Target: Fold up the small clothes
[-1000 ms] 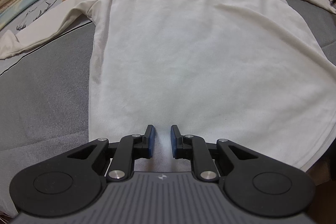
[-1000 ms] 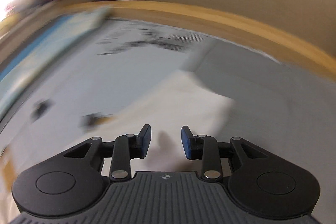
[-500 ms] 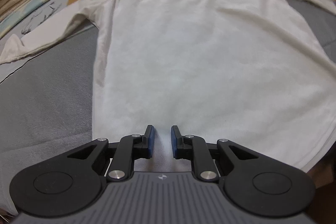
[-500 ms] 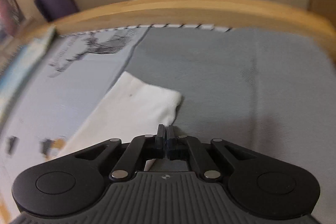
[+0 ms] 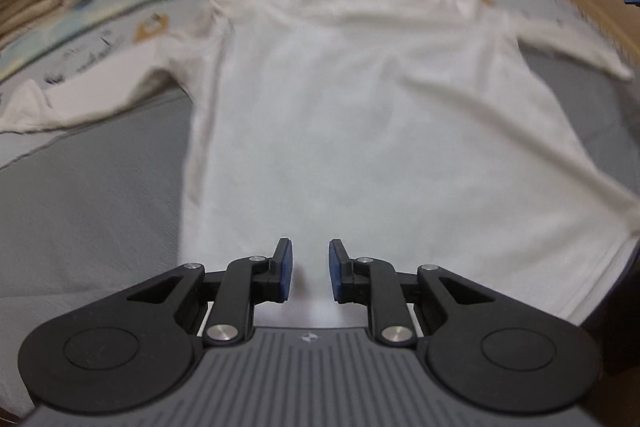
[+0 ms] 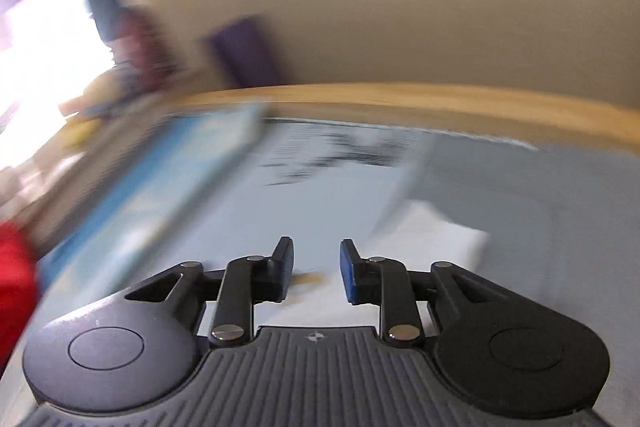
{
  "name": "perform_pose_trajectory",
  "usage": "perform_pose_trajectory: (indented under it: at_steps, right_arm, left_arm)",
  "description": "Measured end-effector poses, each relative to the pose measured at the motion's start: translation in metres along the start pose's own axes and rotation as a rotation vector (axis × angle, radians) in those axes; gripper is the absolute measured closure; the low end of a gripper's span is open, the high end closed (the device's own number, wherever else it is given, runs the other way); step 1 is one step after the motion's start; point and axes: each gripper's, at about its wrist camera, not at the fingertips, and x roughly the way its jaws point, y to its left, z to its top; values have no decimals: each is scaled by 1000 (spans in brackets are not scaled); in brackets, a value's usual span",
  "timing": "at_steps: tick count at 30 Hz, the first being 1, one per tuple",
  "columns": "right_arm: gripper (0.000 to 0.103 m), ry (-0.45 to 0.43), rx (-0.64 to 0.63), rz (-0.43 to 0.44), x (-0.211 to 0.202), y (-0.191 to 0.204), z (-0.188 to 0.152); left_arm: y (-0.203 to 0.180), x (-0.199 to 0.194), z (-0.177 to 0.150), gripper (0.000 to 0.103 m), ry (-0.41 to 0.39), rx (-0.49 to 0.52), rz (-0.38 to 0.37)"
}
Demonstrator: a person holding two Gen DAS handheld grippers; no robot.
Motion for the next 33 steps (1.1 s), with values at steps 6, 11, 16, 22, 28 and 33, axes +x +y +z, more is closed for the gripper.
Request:
perform_pose_trajectory:
  at_steps: [6, 11, 16, 22, 28, 33]
  right_arm:
    - [75, -8, -218, 281, -94, 81, -22]
    - [75, 43, -327, 473, -157, 124, -41]
    - [75, 111, -372, 586, -198, 154, -62]
    - [75, 134, -530, 540, -193, 182, -124]
    - [75, 184, -578, 531, -173, 204, -142]
    - [75, 234, -595, 520, -146, 214, -154]
  left_arm:
    - [31, -39, 23, 81, -78, -90, 10]
    - [72, -79, 63, 81, -177, -106, 24]
    - [129, -89, 116, 90, -283, -83, 74]
    - [218, -28, 140, 100, -252, -267, 133]
    - [331, 33, 137, 100, -129, -617, 151]
    - [414, 69, 115, 99, -126, -857, 191]
